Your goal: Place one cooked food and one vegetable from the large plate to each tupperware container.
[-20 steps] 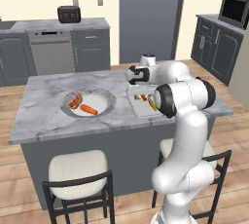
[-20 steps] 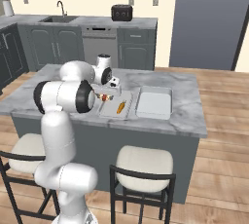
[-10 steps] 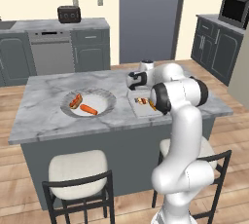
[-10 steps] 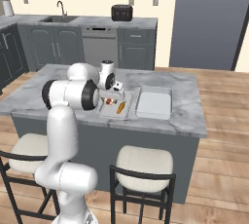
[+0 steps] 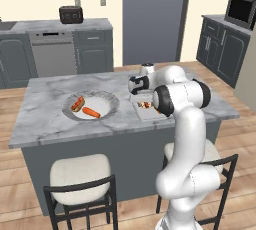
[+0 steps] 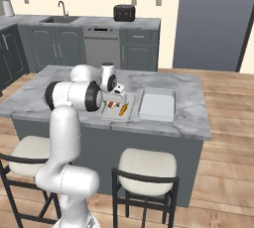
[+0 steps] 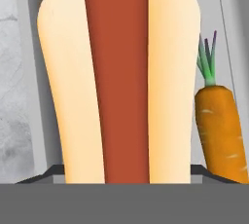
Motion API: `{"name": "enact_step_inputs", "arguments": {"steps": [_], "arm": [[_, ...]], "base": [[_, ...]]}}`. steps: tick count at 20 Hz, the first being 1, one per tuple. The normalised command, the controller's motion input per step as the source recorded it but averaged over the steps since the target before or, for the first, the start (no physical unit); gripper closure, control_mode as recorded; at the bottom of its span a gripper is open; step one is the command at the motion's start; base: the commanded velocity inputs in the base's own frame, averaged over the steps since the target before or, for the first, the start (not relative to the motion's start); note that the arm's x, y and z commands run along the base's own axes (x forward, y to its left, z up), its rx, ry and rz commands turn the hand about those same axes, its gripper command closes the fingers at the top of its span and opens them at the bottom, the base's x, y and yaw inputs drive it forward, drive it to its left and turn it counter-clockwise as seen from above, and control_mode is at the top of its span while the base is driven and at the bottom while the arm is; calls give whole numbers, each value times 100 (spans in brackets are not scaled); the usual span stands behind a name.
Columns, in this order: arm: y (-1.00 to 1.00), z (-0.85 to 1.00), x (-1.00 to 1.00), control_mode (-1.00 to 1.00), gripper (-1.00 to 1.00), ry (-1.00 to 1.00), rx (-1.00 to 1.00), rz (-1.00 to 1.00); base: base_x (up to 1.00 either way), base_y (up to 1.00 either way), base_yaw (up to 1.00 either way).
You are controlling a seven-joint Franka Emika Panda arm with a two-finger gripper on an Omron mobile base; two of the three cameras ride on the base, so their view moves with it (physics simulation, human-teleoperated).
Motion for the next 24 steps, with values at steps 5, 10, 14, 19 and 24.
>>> {"name": "enact_step_inputs", "arguments": {"steps": [5,10,14,19,24], "arm": [[0,0,0,-100,-100,0,0,0],[-1,0,-8,-100,-100,0,0,0],[18,34,-24,-100,-100,0,0,2],[50,26,-84,-100,-100,-16,8,17],[96,8,-7,-100,-100,-27,0,61]], "base": [[0,0,0],[0,0,0],[0,0,0],[0,0,0],[0,0,0]]}}
